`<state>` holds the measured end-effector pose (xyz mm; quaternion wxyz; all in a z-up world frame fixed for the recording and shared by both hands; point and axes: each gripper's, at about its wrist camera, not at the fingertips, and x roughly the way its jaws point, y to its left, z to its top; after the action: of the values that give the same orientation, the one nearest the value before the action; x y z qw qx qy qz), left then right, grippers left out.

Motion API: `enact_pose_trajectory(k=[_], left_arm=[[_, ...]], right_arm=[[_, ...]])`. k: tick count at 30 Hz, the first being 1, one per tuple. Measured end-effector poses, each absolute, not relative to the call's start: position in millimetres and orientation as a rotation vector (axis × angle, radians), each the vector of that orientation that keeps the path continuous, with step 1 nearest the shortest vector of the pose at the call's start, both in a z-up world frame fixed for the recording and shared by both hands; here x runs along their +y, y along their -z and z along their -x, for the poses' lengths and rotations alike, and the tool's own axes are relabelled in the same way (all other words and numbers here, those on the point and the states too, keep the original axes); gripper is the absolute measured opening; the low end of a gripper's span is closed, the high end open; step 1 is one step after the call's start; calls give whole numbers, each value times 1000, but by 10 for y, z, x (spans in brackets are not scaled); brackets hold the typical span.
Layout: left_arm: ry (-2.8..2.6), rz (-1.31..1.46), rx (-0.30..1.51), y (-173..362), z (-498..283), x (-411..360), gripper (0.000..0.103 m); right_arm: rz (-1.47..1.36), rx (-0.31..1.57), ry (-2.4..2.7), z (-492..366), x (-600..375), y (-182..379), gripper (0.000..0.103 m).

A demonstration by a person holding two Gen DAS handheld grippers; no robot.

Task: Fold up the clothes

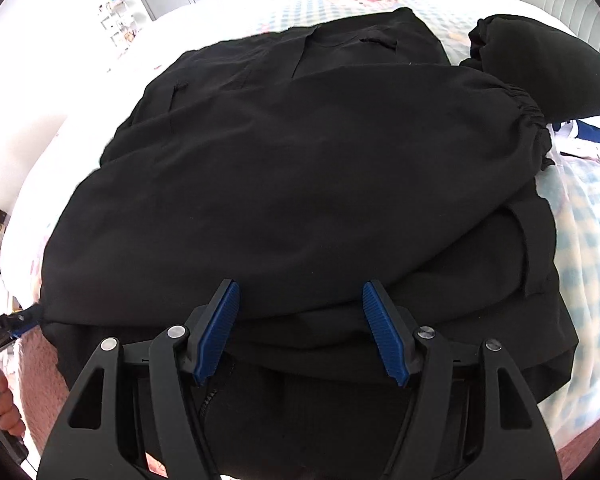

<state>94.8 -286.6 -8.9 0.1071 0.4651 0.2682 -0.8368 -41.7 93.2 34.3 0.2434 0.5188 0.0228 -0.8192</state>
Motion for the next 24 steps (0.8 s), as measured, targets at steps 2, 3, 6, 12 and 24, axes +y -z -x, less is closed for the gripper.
enact_pose_trajectory(k=[2,3,6,12,24], left_arm=[[2494,-1354,816,88,-847,-2873,46],[2509,-1367,832,110,-787,-2862,46],[2650,-1309,876,28,-679,-2685,46],[2691,-1515,743,292,-338,-2179,48],[2819,-1420,605,59,169,-1807,57]], right_arm=[[-1403,-4,2233,420,982,-402,66],[-1393,-35,2234,422,1018,-438,66],[-1393,-57,2293,476,1208,-532,66],[-1419,-175,2416,637,1760,-585,66],[-1488,-450,2374,1311,2245,-507,75]])
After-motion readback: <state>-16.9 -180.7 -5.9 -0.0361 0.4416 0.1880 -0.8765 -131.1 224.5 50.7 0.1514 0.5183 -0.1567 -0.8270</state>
